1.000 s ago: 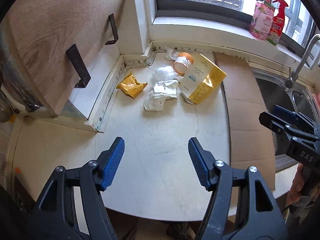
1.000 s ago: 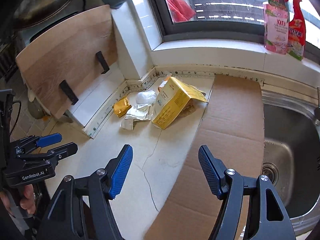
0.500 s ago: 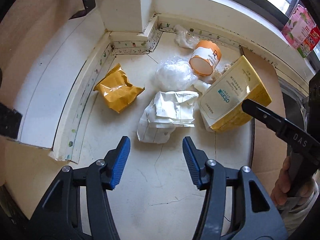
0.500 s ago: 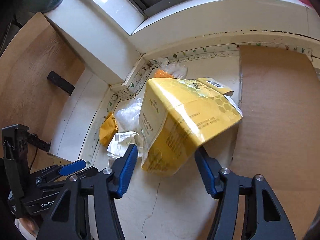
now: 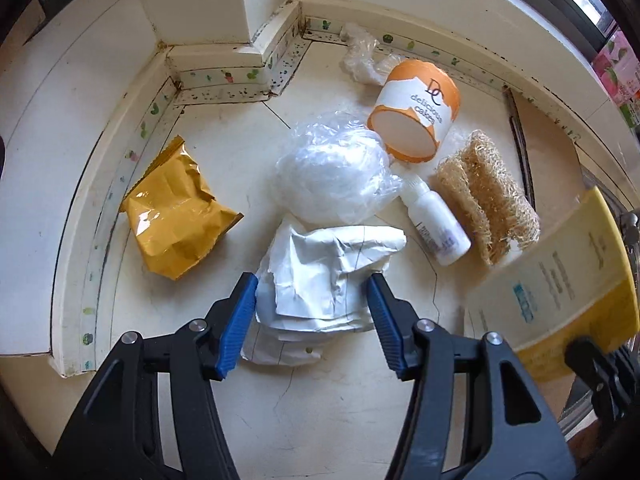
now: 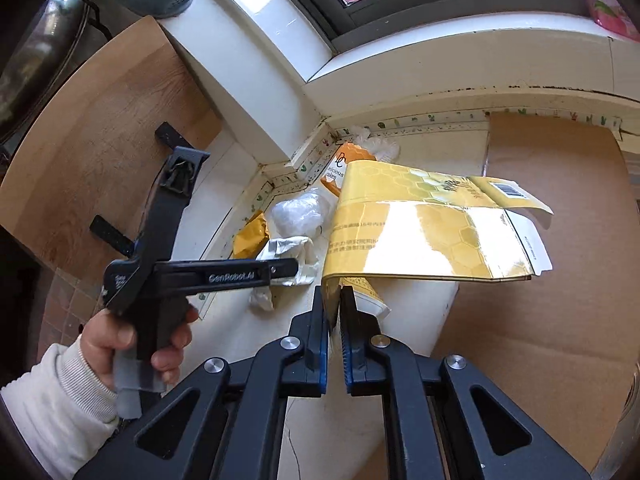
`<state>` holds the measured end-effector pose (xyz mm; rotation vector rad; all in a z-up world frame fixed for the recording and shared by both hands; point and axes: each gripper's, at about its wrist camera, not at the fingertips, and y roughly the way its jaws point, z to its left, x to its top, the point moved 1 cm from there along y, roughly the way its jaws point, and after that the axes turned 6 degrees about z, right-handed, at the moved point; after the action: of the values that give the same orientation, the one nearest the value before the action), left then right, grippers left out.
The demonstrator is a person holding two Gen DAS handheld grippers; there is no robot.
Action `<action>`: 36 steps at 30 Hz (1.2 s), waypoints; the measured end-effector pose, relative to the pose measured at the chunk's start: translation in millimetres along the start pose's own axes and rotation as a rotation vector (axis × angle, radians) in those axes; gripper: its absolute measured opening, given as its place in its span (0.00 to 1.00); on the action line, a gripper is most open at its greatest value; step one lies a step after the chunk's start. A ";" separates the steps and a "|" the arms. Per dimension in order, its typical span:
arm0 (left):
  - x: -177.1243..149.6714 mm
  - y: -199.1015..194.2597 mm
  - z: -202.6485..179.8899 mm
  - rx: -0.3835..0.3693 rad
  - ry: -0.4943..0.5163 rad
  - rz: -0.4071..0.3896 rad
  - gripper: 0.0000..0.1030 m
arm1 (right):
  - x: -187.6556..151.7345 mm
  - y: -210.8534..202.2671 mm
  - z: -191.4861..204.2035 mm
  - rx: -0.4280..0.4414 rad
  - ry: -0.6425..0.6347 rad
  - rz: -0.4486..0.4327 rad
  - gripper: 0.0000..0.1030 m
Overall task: Collect trash
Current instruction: 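Grasp the white tissue with the left tool while the right tool grasps the yellow box, then carry tissue and yellow box down over the bin and open both tools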
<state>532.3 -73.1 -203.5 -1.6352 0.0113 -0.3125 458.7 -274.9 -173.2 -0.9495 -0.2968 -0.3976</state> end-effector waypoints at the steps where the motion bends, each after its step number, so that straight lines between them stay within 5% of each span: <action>1: 1.0 1.8 -0.1 -0.003 -0.009 -0.006 0.52 | -5.0 -4.2 -0.1 -0.002 0.001 0.001 0.06; 9: -3.3 4.0 -3.8 0.006 -0.007 -0.068 0.40 | -35.8 -27.6 0.0 -0.003 0.042 -0.008 0.06; 14: -20.7 -16.3 -3.9 0.003 -0.020 -0.115 0.19 | -52.4 -46.8 11.8 -0.019 0.042 -0.042 0.05; 20: -55.0 -49.7 -14.4 0.010 0.054 -0.175 0.17 | -77.8 -79.1 35.2 -0.048 0.034 -0.102 0.05; 26: -116.2 -104.4 -11.2 -0.045 0.097 -0.234 0.17 | -115.8 -124.1 71.4 -0.075 0.006 -0.156 0.05; 36: -267.3 -191.5 -2.3 -0.095 0.191 -0.293 0.17 | -219.5 -200.8 143.6 -0.091 -0.058 -0.243 0.05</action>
<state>240.5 -5.4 -67.9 -1.6964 -0.0708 -0.7013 162.3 -216.3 -39.6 -1.0190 -0.4522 -0.6114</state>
